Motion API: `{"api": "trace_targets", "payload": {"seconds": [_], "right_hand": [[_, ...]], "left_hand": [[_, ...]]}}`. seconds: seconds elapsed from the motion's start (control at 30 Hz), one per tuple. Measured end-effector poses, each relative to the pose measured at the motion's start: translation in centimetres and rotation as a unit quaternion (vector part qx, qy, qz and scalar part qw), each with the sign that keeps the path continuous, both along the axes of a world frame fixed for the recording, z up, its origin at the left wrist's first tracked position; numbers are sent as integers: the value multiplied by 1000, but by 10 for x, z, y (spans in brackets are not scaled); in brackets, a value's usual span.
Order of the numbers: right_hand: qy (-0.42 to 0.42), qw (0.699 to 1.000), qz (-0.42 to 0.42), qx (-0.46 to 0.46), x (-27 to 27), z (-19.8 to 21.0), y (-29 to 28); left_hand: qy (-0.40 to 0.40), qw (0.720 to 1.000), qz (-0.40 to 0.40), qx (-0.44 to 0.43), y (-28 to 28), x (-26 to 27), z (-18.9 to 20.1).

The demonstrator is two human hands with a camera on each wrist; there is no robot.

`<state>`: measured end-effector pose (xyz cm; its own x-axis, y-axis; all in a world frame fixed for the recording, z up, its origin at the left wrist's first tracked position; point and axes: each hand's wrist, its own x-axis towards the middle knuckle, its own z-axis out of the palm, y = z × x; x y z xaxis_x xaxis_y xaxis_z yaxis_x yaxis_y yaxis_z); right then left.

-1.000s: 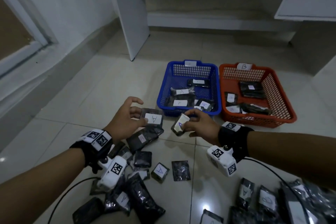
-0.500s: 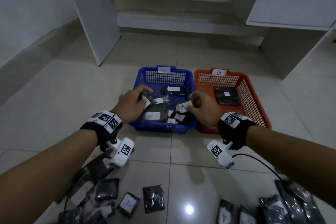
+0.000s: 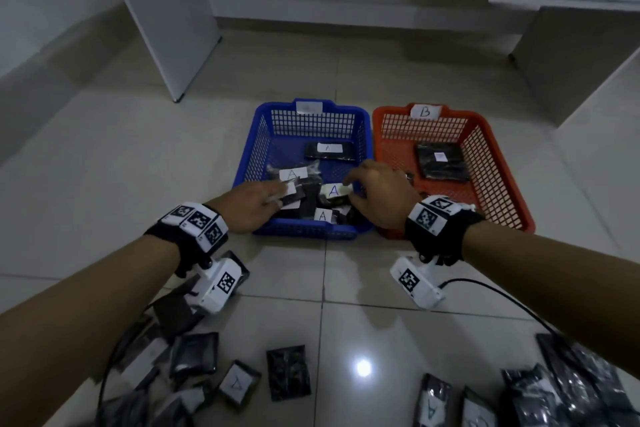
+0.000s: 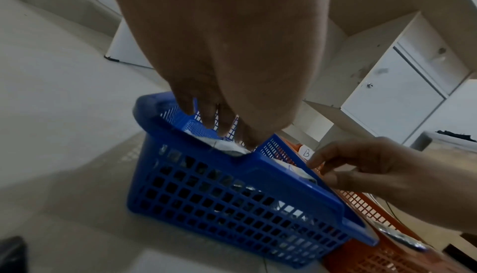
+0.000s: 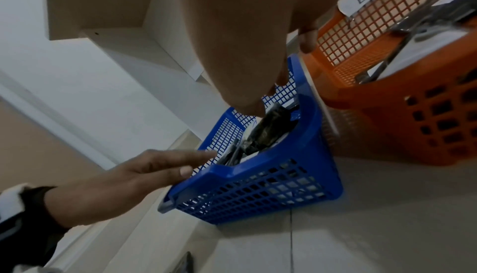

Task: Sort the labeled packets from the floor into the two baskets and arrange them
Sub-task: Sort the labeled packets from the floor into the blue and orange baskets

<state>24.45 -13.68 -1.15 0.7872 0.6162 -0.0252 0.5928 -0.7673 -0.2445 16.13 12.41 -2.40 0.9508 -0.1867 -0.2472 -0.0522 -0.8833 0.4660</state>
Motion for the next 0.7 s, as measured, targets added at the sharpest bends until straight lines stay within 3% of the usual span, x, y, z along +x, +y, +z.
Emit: {"api": "trace_targets", "payload": {"seconds": [0.1,0.23,0.37,0.53,0.7], "right_hand": [[23,1000,10,-1,-7,8,-2],[6,999,26,48,-26,16,-2],[-17,985,149,85,-73,14,9],[125,962,241,-28,-130,-5,46],[158,950,250,-97,-146,-27,99]], "left_hand": [[12,1000,22,9,2,-10,8],[-102,987,100,-76,10,-35,20],[-157,972,117,-133,18,-89,27],[-33,990,122,-59,50,-152,5],[80,985,143,49,78,-181,-23]]}}
